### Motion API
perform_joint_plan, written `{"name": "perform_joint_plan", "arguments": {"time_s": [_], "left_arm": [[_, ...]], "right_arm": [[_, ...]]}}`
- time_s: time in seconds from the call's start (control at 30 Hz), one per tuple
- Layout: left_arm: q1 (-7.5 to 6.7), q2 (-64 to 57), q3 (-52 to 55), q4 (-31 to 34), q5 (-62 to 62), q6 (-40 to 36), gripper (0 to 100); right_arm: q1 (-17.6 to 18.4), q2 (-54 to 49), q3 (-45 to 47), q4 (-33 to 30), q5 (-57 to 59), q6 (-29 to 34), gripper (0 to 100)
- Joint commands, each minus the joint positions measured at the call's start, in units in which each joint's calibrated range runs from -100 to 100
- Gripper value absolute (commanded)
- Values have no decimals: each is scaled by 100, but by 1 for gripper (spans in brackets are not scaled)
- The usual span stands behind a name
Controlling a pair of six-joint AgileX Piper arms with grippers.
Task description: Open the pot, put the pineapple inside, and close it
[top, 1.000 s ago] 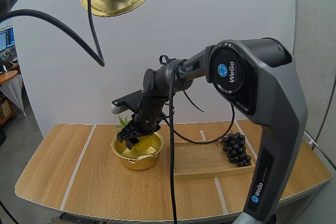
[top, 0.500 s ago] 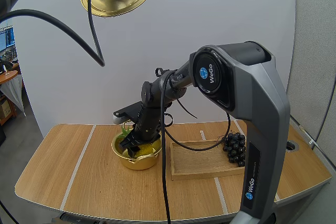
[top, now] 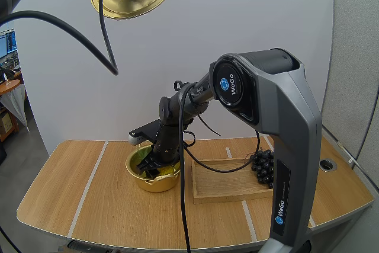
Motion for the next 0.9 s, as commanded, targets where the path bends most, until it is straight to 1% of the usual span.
{"name": "perform_joint_plan", "arguments": {"time_s": [0.0,0.13,0.23,0.43,0.7,0.87], "left_arm": [[-1,12,-44,-17,-197,-56,0],[-1,12,-44,-17,-197,-56,0],[-1,12,-44,-17,-197,-56,0],[-1,12,-44,-17,-197,-56,0],[-1,12,-44,-17,-197,-56,0],[-1,12,-44,-17,-197,-56,0]], "right_arm": [[6,-55,-62,-120,4,80,100],[6,-178,-75,-120,63,80,100],[6,-496,-76,-32,160,80,100],[6,-1431,-76,-32,456,80,100],[6,-2799,-76,-32,1349,80,100],[6,-3548,218,-32,1532,80,100]]}}
